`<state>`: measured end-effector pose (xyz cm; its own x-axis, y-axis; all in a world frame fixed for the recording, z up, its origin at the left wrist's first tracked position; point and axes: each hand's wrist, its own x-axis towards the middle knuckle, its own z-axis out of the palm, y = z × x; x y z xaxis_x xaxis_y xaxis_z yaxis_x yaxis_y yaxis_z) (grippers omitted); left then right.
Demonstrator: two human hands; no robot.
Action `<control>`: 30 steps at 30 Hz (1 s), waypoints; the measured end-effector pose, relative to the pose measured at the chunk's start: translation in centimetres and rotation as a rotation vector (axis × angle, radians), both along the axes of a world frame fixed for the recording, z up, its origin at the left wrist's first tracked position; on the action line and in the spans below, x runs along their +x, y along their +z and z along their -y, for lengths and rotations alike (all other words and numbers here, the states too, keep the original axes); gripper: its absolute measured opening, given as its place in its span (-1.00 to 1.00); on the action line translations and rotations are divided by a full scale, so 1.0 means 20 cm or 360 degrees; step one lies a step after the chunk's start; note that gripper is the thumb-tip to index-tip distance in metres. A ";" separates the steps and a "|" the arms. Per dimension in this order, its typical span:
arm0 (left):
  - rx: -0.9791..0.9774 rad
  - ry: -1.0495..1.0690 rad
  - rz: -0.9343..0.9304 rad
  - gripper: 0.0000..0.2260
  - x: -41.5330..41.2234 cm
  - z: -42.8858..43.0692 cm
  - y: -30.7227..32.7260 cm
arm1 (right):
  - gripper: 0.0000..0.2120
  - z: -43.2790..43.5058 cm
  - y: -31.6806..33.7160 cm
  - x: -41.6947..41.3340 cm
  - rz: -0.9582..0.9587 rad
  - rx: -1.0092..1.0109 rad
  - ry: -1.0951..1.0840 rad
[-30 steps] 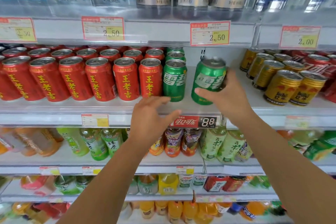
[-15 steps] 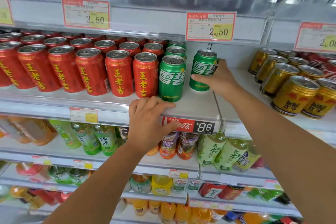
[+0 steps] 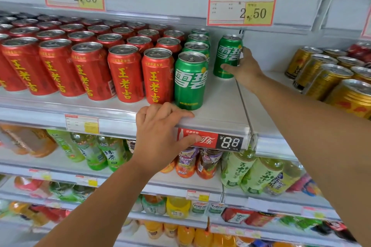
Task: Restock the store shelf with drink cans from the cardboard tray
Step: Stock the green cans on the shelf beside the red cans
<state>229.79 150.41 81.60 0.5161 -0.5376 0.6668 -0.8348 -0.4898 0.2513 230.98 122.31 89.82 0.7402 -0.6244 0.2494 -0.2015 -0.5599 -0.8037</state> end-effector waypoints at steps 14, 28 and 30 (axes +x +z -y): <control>0.0040 0.0001 0.0030 -0.53 0.00 0.00 0.00 | -0.38 0.02 -0.03 0.14 -0.0033 -0.0064 -0.0127; 0.0039 0.0015 -0.0092 -0.46 -0.03 -0.01 0.03 | -0.36 -0.25 0.06 -0.36 -0.0039 -0.0140 0.0102; -0.0098 -0.0026 -0.0058 -0.49 -0.11 -0.01 0.05 | -0.54 -0.35 0.04 -0.65 0.0202 -0.0241 0.0143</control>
<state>227.67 150.63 82.52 0.5325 -0.5045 0.6797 -0.8321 -0.4590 0.3112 217.90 129.25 90.67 0.7476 -0.5058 0.4303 -0.0478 -0.6873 -0.7248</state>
